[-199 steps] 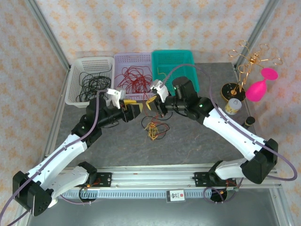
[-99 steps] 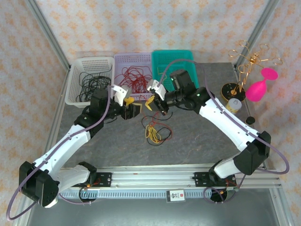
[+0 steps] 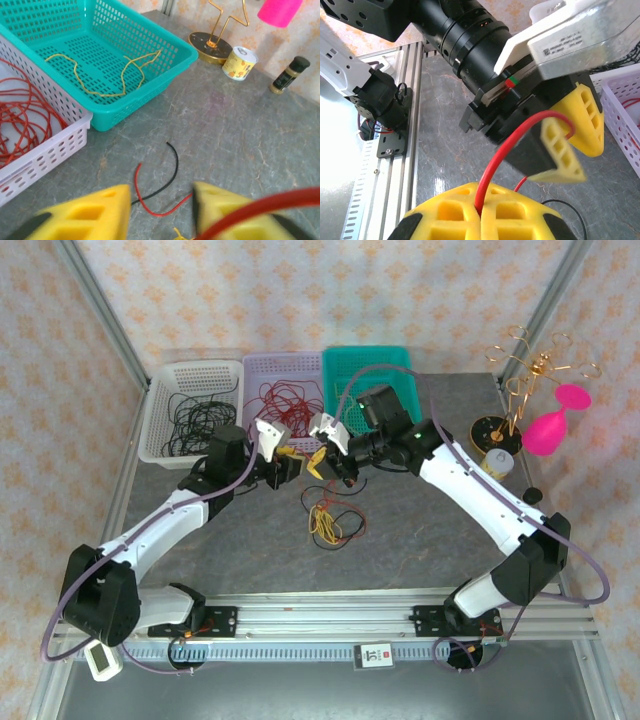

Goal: Untangle the cables

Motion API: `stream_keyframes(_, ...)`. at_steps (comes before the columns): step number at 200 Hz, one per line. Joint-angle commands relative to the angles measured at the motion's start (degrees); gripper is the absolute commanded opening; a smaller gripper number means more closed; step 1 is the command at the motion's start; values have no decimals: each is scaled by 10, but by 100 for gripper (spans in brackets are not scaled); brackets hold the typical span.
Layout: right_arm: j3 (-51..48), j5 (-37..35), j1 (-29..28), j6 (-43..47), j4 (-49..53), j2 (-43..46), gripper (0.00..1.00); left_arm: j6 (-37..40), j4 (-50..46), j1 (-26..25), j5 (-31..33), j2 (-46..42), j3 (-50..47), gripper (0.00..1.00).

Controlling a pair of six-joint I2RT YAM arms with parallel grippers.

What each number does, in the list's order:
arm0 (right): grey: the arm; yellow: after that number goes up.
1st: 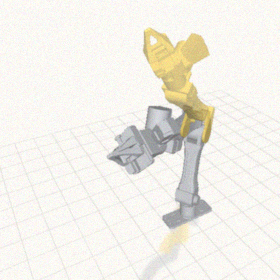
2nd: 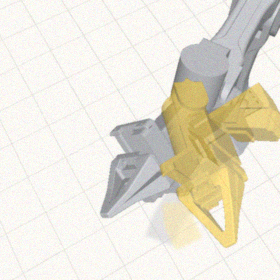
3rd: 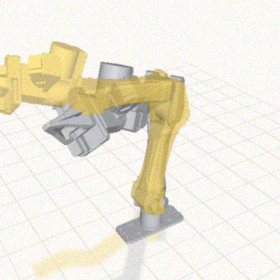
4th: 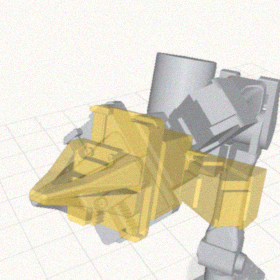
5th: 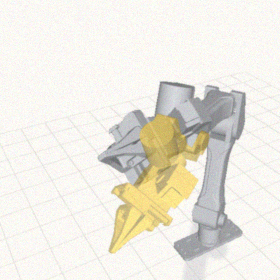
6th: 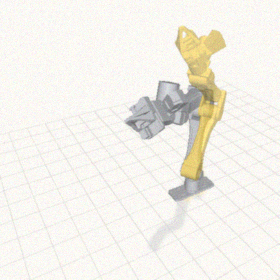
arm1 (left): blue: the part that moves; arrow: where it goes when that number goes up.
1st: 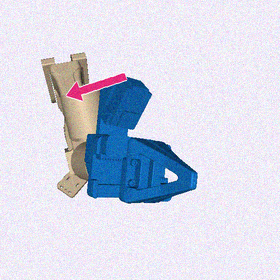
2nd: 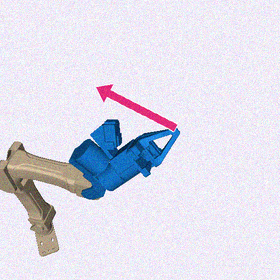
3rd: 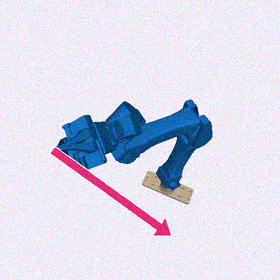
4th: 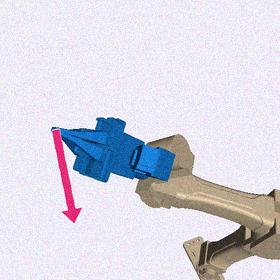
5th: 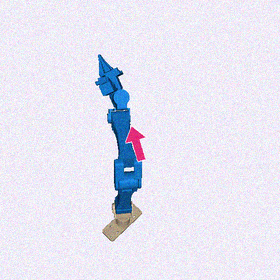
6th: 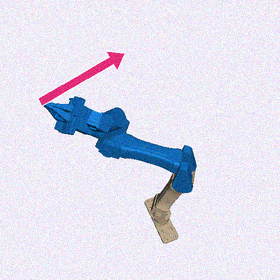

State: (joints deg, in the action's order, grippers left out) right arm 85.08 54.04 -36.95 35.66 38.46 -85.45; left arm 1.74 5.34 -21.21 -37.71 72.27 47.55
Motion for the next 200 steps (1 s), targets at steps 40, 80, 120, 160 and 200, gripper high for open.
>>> stream_keyframes(40, -28, -36, 3, -21, -67, 39, 10, -34, 123, 5, 91, -87, -60, 0)
stream_keyframes(80, -218, -138, -2, -240, -475, 98, 29, -67, 56, 0, 95, -133, -26, 0)
stream_keyframes(120, -276, -233, -53, -297, -615, 50, 28, -96, -9, -19, 125, -165, 29, 0)
stream_keyframes(160, -324, -294, -71, -373, -691, -5, 29, -116, -48, -30, 151, -174, 106, 0)
stream_keyframes(200, -358, -354, -91, -422, -738, -62, 33, -128, -82, -36, 164, -152, 209, 0)
